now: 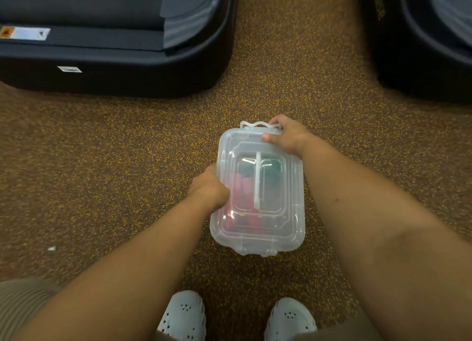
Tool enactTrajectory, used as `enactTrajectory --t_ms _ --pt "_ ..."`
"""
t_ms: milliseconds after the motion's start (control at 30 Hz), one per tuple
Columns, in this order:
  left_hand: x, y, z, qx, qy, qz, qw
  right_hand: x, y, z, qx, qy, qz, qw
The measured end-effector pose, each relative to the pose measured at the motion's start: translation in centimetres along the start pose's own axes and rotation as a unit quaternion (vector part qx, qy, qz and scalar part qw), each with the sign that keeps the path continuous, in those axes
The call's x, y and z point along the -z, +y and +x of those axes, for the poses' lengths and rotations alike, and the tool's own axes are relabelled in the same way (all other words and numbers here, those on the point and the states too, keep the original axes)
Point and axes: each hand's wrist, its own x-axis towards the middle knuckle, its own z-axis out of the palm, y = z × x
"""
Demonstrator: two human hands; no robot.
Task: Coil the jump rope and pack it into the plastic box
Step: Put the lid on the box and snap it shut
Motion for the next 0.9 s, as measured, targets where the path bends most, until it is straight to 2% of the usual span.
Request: enactTrajectory --t_ms 300,433,533,600,667,733,800,900 --pt "0.1 -0.1 -0.2 -0.011 0.000 0.010 1.000 -1.7 -0.3 0.2 0.001 0.101 -0.019 0.995" --pt "0.1 -0.1 -0.3 -0.008 -0.001 -0.006 1.000 -2.3 0.5 -0.6 0.040 0.107 -0.080 0.990" --pt "0.1 -0.2 -0.3 0.004 0.000 0.005 1.000 -2.9 2.0 -3.5 0.031 0.150 0.047 0.987" --pt "0.0 -0.3 -0.4 0.008 0.006 0.022 1.000 -3.8 3.4 -6.4 -0.030 0.167 0.148 0.974" --pt "-0.1 -0.6 -0.6 0.007 0.010 0.034 0.999 -4.9 5.2 -9.3 -0.134 0.113 0.290 0.941" --pt "-0.3 -1.0 -0.9 0.005 0.004 0.027 1.000 -5.5 6.7 -11.7 -0.229 0.002 0.429 0.874" --pt "-0.3 -1.5 -1.3 0.006 -0.006 0.004 1.000 -5.6 7.0 -14.2 -0.265 -0.123 0.458 0.839" --pt "-0.5 -2.0 -2.0 0.007 -0.016 -0.039 0.999 -7.3 7.9 -17.1 -0.297 -0.180 0.445 0.826"
